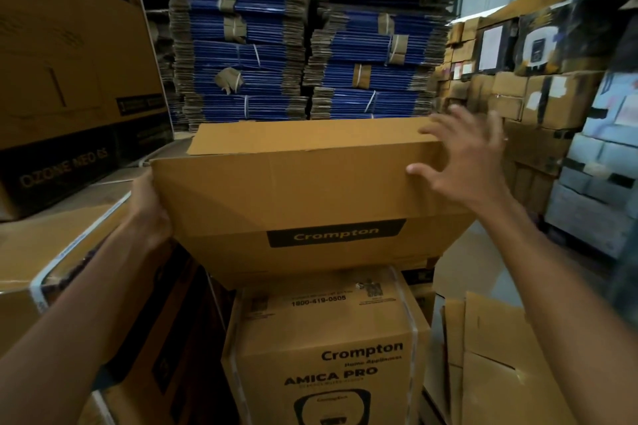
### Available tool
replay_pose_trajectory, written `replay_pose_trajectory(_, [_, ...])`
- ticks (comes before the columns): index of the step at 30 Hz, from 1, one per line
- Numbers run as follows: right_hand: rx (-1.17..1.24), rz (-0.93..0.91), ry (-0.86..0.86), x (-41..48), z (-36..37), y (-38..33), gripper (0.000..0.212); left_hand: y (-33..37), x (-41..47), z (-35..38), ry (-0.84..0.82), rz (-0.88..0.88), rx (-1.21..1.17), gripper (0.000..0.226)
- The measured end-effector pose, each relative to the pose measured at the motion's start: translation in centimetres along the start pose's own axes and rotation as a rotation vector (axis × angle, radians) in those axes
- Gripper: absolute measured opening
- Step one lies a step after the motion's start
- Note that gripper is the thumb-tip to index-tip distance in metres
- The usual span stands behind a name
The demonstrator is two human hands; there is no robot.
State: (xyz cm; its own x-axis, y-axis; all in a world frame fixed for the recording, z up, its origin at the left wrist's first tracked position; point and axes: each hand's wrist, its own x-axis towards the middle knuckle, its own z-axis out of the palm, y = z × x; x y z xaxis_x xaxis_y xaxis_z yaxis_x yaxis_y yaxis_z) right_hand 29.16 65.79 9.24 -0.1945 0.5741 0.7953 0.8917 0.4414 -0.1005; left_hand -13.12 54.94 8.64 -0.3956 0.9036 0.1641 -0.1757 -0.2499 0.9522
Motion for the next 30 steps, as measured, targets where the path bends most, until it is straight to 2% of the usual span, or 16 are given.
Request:
replay_pose_trajectory(3, [-0.088,-0.228,-0.148,0.7,-0.2,-4.5,0.079,0.3,0.0,0.0,-0.027,-0.020,0.025,0.058])
replay_pose_trajectory(5, [-0.142,-0.317,-0.228,0.5,0.4,-7.3,0.084,1.2,0.3,-0.6,-0.076,-0.004,0.120,0.050])
replay_pose_trajectory(8, [-0.119,-0.319,-0.294,-0.4,1.1,-8.9,0.083,3.9,0.9,-2.1,-0.258,-0.074,0.526,0.028])
replay_pose_trajectory(10, [-0.067,-0.327,-0.238,-1.0,1.0,-8.9,0.079,6.3,1.3,-2.6,-0.336,-0.165,0.736,0.036])
replay_pose_trajectory(12, [-0.072,-0.372,-0.101,-1.5,1.0,-9.0,0.072,7.9,1.8,-2.0,-0.342,-0.177,0.915,0.038])
replay_pose_trajectory(14, [-0.108,-0.397,0.017,-2.0,1.1,-9.1,0.067,8.7,2.4,-0.7,-0.321,-0.141,1.021,0.028])
replay_pose_trajectory(17, [-0.109,-0.389,0.074,-2.4,1.4,-9.1,0.065,8.5,2.7,2.4,-0.354,-0.120,1.218,0.014])
replay_pose_trajectory(19, [-0.102,-0.381,0.093,-2.6,1.5,-8.9,0.065,7.7,3.1,4.0,-0.354,-0.098,1.454,0.023])
replay_pose_trajectory(21, [-0.104,-0.384,0.110,-3.0,1.4,-8.8,0.065,6.5,3.5,5.3,-0.277,-0.061,1.686,0.034])
replay_pose_trajectory(23, [-0.098,-0.386,0.130,-3.4,1.5,-8.8,0.063,5.6,3.2,6.6,-0.228,-0.014,1.816,0.038])
replay_pose_trajectory(25, [-0.090,-0.376,0.149,-3.9,1.6,-8.9,0.060,4.8,3.6,7.9,-0.359,-0.025,1.861,0.046])
replay_pose_trajectory(27, [-0.092,-0.363,0.158,-4.2,1.7,-9.0,0.058,4.4,3.7,8.7,-0.542,-0.120,1.851,0.062])
replay_pose_trajectory(28, [-0.092,-0.357,0.158,-4.3,1.8,-9.0,0.057,4.2,4.2,8.8,-0.560,-0.185,1.826,0.069])
replay_pose_trajectory(30, [-0.085,-0.344,0.163,-4.5,1.9,-9.0,0.055,3.6,5.6,8.3,-0.415,-0.208,1.783,0.092])
